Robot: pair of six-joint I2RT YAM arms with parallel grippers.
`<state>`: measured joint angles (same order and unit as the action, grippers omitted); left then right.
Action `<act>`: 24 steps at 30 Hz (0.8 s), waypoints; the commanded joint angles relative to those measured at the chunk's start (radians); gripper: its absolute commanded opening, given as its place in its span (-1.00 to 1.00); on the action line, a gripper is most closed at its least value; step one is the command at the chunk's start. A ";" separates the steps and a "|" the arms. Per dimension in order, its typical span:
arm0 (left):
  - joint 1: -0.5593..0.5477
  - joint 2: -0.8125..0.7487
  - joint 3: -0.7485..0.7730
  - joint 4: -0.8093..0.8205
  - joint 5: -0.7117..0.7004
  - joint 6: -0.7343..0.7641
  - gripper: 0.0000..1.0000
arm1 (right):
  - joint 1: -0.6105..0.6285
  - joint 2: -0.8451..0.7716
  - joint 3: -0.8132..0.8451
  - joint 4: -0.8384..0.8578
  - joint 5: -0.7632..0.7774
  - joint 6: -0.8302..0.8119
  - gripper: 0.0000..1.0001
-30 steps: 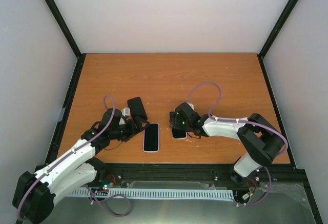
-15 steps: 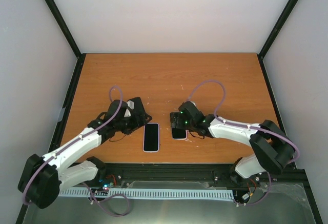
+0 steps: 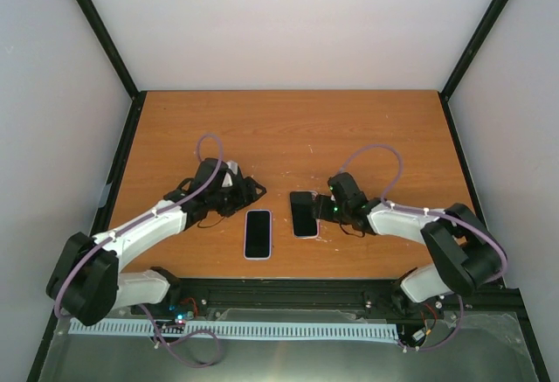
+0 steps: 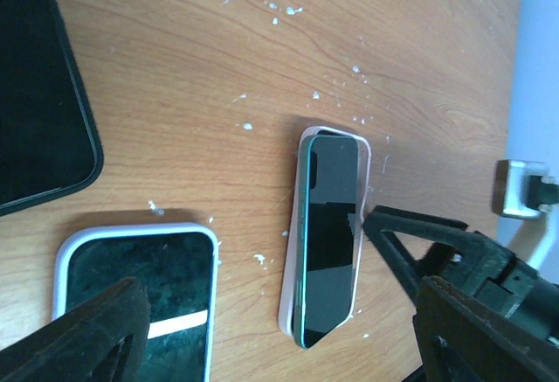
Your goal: Put the phone into the phone case
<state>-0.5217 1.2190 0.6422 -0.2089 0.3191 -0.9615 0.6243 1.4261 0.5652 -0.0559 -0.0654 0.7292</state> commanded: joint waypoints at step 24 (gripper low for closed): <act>-0.088 0.396 0.149 0.234 0.114 -0.023 -0.13 | 0.015 0.096 -0.046 0.219 -0.275 0.003 -0.13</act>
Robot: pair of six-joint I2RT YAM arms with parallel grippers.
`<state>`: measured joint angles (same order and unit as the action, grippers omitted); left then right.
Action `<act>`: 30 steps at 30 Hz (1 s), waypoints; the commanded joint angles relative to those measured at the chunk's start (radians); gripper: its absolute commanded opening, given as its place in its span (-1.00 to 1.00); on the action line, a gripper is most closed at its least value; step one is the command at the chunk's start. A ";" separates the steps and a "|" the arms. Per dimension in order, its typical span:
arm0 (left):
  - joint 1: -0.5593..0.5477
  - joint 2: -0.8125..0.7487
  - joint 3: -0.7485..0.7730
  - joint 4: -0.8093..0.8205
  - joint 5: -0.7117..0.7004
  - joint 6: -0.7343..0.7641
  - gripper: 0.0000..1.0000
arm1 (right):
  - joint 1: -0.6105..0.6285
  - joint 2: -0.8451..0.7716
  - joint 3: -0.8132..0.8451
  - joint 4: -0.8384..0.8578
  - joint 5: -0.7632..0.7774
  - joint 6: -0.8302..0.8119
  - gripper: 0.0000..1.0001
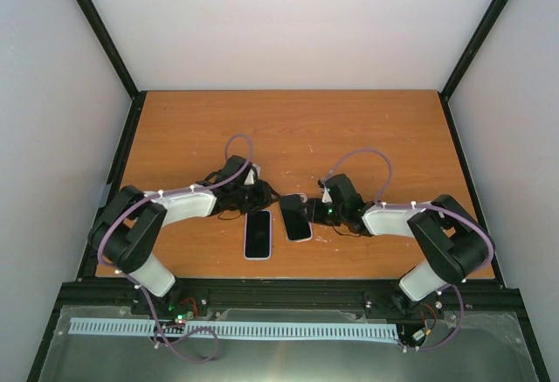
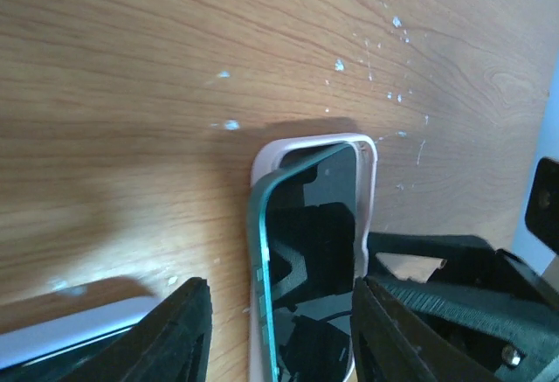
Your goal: Put the phone into the phone case
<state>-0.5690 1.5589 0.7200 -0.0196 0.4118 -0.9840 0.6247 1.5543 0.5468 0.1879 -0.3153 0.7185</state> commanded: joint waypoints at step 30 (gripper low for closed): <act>-0.102 0.216 0.149 0.119 0.056 0.004 -0.75 | 0.015 0.009 -0.108 0.136 -0.035 -0.015 -0.39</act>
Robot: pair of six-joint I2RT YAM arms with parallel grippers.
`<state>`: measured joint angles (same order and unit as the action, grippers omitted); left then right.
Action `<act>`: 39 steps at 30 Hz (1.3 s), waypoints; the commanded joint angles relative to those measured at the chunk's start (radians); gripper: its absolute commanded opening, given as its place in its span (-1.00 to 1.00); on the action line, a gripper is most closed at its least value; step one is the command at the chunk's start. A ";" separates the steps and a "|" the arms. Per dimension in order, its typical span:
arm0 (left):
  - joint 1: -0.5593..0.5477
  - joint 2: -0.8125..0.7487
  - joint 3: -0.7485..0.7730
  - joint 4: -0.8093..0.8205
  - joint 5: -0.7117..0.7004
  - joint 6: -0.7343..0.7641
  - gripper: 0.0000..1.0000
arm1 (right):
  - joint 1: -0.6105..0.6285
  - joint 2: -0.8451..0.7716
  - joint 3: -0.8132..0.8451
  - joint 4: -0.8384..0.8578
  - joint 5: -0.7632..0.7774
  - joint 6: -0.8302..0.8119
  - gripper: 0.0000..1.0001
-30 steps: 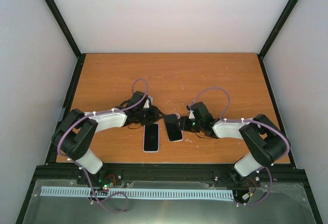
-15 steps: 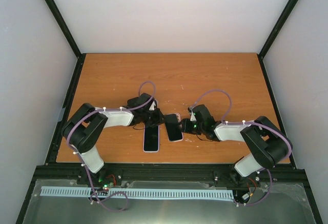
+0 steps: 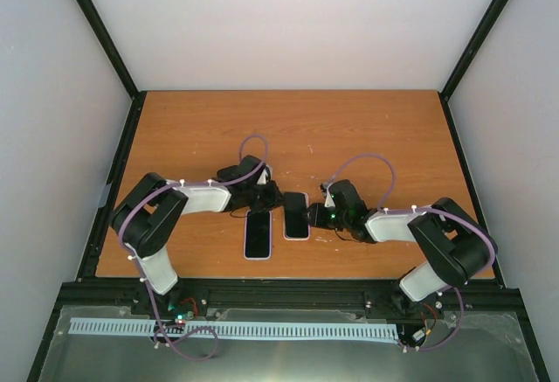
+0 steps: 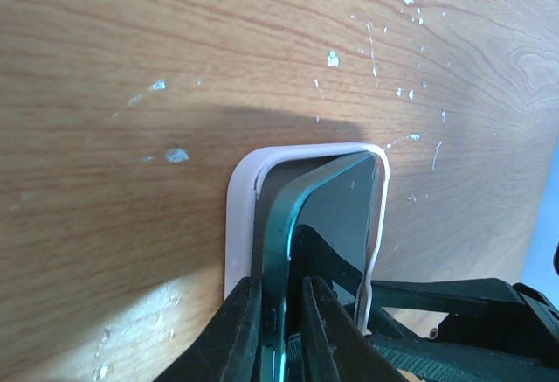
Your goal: Put the phone into the phone case
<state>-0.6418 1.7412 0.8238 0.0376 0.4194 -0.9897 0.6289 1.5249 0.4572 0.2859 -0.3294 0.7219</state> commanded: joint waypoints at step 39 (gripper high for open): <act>-0.047 -0.007 -0.017 -0.001 0.025 0.002 -0.56 | 0.009 -0.007 -0.024 0.006 0.017 0.111 -0.31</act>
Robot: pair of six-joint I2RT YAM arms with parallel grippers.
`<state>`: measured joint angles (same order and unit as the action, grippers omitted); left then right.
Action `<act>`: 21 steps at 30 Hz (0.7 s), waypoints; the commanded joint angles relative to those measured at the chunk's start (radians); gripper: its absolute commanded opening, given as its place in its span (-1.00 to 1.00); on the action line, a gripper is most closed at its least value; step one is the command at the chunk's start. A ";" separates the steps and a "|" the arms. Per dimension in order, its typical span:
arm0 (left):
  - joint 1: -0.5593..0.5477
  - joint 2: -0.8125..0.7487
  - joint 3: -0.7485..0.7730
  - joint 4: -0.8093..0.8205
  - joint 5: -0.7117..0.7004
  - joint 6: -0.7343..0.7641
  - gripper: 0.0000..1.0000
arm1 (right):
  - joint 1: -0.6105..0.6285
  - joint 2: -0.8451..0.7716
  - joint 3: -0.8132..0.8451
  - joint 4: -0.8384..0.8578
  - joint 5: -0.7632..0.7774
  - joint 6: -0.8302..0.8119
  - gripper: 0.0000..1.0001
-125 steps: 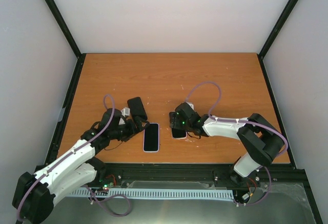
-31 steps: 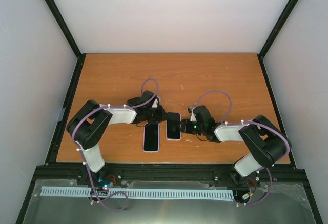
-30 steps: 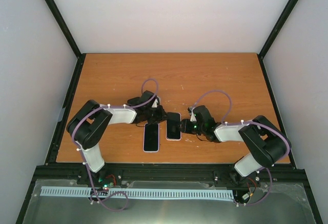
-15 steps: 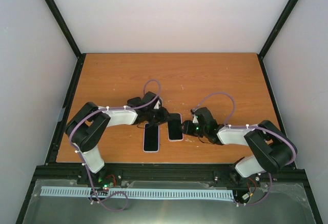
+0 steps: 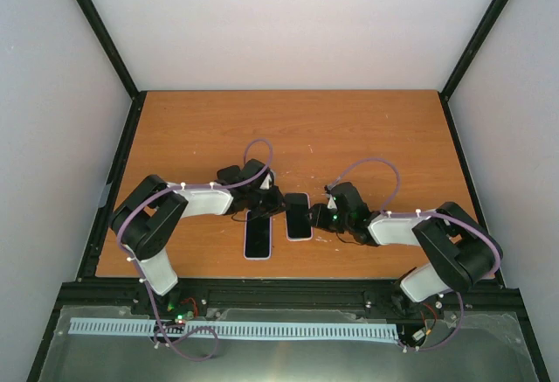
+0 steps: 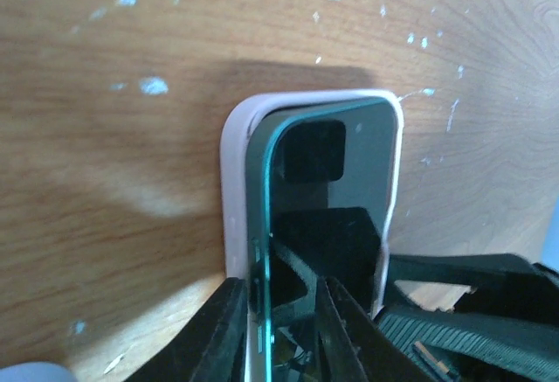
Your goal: Put the phone into the phone case
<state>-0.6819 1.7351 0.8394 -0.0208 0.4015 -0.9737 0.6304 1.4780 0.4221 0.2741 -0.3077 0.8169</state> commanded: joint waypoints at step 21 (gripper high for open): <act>-0.007 -0.010 -0.095 0.127 0.087 -0.047 -0.61 | -0.020 0.026 -0.026 0.341 -0.261 0.222 -0.33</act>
<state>-0.6739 1.7348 0.7555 0.0864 0.4458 -1.0096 0.5919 1.5078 0.3946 0.4137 -0.4114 0.9649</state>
